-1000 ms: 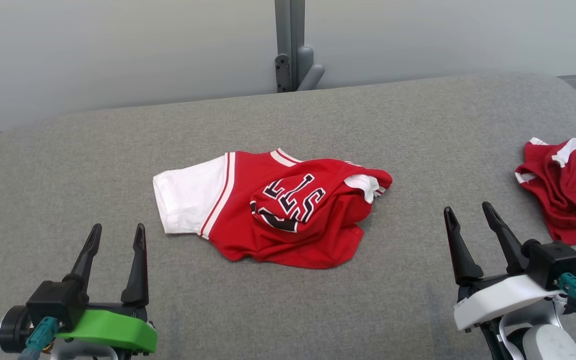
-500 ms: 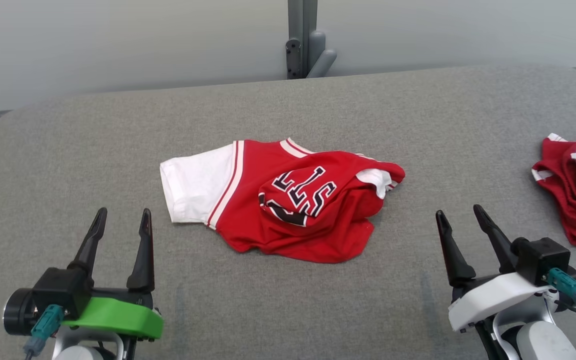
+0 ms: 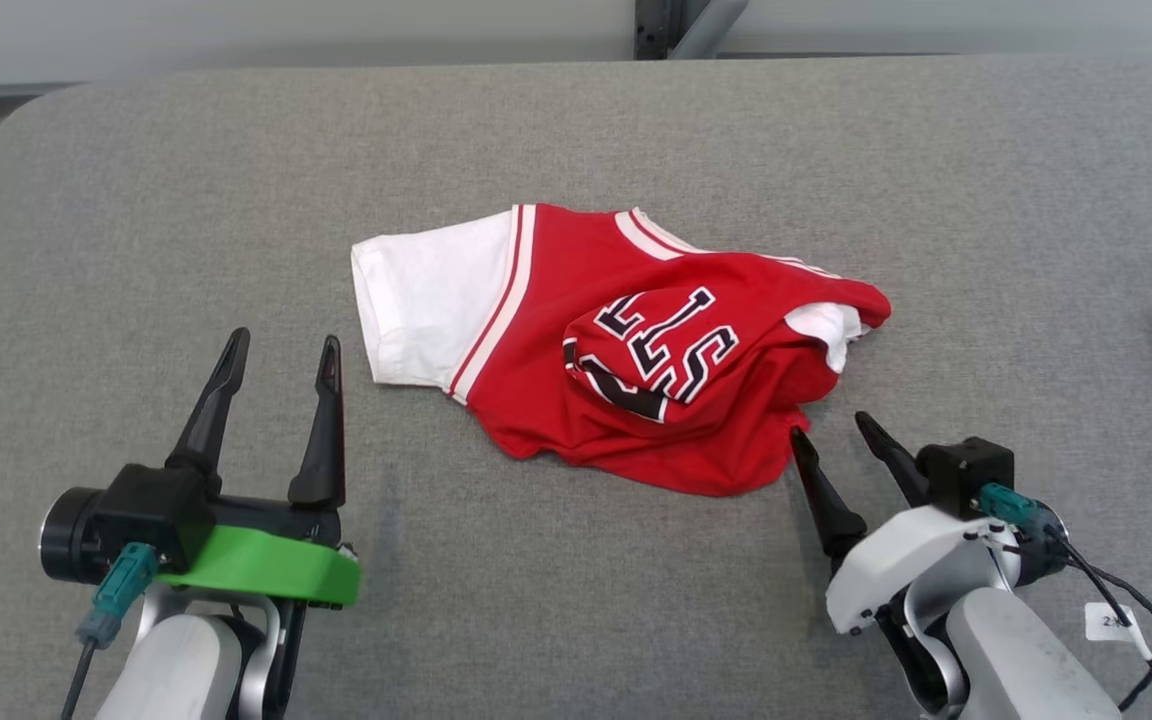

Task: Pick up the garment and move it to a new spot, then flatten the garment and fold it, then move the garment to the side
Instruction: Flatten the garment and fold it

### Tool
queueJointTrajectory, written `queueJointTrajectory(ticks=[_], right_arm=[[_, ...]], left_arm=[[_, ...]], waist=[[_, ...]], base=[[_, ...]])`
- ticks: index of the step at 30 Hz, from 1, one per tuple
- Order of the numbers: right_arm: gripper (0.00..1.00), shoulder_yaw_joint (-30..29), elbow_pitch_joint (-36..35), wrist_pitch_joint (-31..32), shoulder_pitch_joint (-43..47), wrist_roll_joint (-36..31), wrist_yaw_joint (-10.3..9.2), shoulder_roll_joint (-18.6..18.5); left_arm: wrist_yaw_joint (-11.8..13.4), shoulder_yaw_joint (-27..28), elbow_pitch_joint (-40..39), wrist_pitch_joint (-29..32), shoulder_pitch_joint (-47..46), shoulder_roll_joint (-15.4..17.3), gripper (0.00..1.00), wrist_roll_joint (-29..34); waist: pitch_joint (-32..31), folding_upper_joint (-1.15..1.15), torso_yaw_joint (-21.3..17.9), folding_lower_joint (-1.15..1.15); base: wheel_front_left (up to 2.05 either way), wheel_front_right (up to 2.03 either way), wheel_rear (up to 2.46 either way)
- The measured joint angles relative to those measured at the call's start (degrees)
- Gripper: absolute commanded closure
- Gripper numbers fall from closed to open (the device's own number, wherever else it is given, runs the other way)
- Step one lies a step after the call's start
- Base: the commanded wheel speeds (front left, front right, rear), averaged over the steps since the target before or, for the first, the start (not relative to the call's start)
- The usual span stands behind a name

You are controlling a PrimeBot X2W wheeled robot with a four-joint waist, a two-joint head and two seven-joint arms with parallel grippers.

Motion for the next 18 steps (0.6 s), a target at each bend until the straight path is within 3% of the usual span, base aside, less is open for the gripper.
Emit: queueJointTrajectory(ticks=[4, 6, 7, 12, 18], right_arm=[[0.0, 2.4, 7.2, -1.1, -3.8, 1.3, 0.0, 0.6], [0.78, 3.3, 10.0, -1.5, -5.2, 2.1, 0.0, 0.7], [1.0, 3.6, 10.8, -2.1, -5.7, 2.6, 0.0, 0.7], [1.0, 5.1, 11.1, -4.7, -6.6, 5.2, 0.0, 0.3], [1.0, 2.1, 3.3, -6.6, -5.1, 5.9, 0.0, -1.4]], left_arm=[[-0.3, -0.3, 1.0, -0.5, -1.1, -0.5, 0.0, 0.5], [-0.4, -0.3, 1.5, -0.7, -1.5, -0.8, 0.0, 0.6], [-0.5, -0.3, 1.7, -0.8, -1.6, -0.9, 0.0, 0.6], [-0.5, 0.0, 2.3, -1.0, -1.6, -0.9, 0.0, 1.0], [-0.3, 0.4, 2.3, -1.3, -1.6, -0.6, 0.0, 1.0]], waist=[[1.8, 0.0, 1.3, 0.0], [2.4, 0.0, 1.8, 0.0], [2.7, 0.0, 2.1, 0.0], [3.1, 0.0, 2.1, 0.0], [2.7, 0.0, 0.4, 0.0]], base=[[0.0, 0.0, 0.0], [0.0, 0.0, 0.0], [0.0, 0.0, 0.0], [0.0, 0.0, 0.0], [0.0, 0.0, 0.0]])
